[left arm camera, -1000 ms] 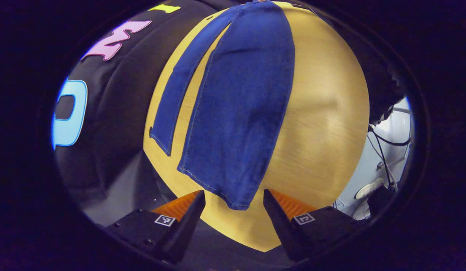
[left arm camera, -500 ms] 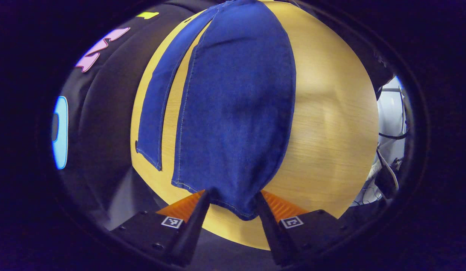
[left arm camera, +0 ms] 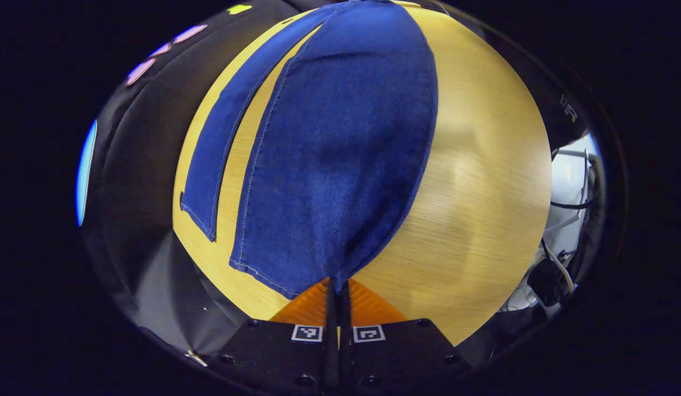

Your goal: Grasp the waist and the cuffs of the jeans and fold them to make the two legs overlap; first hold the waist and fold one-third of the jeans toward the cuffs, then hold the cuffs and fold the remaining one-third in the same direction to finish folding.

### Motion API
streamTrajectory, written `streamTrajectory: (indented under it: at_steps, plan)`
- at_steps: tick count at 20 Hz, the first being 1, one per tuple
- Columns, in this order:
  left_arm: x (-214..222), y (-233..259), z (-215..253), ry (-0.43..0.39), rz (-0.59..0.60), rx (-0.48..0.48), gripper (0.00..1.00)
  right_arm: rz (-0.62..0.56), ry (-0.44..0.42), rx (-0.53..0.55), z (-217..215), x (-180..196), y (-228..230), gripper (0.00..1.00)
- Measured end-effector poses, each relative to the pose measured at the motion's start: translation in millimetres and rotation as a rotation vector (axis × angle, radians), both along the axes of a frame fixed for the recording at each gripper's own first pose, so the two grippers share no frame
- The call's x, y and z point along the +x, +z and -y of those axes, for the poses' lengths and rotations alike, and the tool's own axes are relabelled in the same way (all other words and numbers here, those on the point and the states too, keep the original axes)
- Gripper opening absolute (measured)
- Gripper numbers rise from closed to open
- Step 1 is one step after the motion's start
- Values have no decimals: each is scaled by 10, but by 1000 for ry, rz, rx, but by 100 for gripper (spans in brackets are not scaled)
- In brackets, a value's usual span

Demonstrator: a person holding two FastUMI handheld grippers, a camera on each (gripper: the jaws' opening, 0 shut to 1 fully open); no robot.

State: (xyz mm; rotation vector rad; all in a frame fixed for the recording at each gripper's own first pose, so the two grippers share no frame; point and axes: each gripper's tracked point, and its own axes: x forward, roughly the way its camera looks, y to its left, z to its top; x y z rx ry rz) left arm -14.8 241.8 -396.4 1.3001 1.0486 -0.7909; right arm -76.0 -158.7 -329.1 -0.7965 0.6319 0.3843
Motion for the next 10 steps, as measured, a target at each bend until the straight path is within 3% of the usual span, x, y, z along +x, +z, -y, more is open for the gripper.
streamTrajectory:
  at_steps: [3, 7, 10]
  plan:
    - [-2, 6, -10, -7, -10, 14, 6, -154, 178, -71, 6, -303, -332, 96]
    - [-4, 1, -9, -3, -4, 22, 6, -341, 328, -177, 278, -557, -748, 95]
    - [-4, -7, -6, 3, -8, 24, 6, -377, 434, -339, 532, -506, -1009, 95]
